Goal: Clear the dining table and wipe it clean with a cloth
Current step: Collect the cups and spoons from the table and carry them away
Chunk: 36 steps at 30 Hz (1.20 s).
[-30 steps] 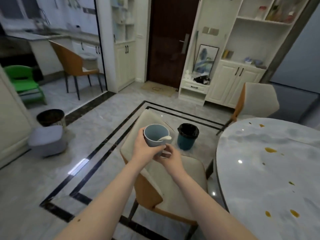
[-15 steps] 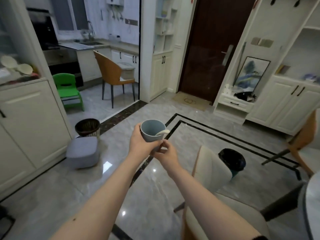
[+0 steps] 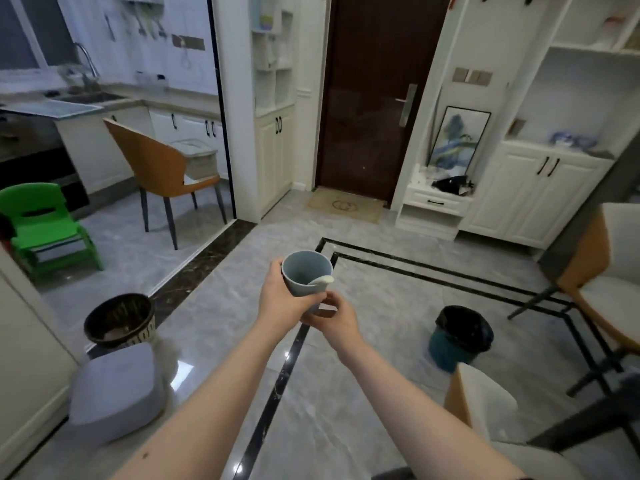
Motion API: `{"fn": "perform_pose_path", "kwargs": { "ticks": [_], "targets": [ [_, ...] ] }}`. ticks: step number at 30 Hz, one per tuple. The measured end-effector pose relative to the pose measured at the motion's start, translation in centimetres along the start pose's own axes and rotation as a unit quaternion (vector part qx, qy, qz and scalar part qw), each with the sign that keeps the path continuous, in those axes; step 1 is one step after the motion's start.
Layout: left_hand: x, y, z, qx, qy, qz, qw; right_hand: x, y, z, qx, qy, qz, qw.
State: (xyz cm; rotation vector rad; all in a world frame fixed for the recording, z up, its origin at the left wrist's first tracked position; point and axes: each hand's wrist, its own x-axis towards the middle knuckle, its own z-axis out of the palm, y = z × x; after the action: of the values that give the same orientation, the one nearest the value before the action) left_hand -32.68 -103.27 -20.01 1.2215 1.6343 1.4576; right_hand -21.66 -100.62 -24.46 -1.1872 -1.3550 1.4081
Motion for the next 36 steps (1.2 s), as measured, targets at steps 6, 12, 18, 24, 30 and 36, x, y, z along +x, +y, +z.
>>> {"fn": "perform_pose_path", "kwargs": {
  "ticks": [6,12,18,24,30,36],
  "targets": [
    [15.3,-1.2,5.7,-0.016,-0.057,0.005,0.998,14.9,-0.7,-2.9,-0.006,0.050,0.002,0.999],
    [28.0,-0.4,10.4,-0.034,-0.117,0.013,0.993,26.6,-3.1,-7.4,-0.056,0.064,-0.008,0.996],
    [40.1,-1.3,16.7,-0.061,-0.178,0.017,0.982,38.1,-3.4,-11.6,-0.053,0.093,0.002,0.994],
    [53.4,-1.7,24.9,-0.067,-0.249,0.034,0.966,50.7,-3.9,-16.6,-0.035,0.164,0.010,0.986],
    [62.8,0.3,35.2,-0.054,-0.342,0.065,0.936,59.4,-5.7,-23.6,-0.027,0.252,0.028,0.967],
    [70.7,0.4,47.4,-0.054,-0.384,0.074,0.919,68.5,-4.8,-33.2,-0.020,0.305,0.036,0.951]
  ]
}}
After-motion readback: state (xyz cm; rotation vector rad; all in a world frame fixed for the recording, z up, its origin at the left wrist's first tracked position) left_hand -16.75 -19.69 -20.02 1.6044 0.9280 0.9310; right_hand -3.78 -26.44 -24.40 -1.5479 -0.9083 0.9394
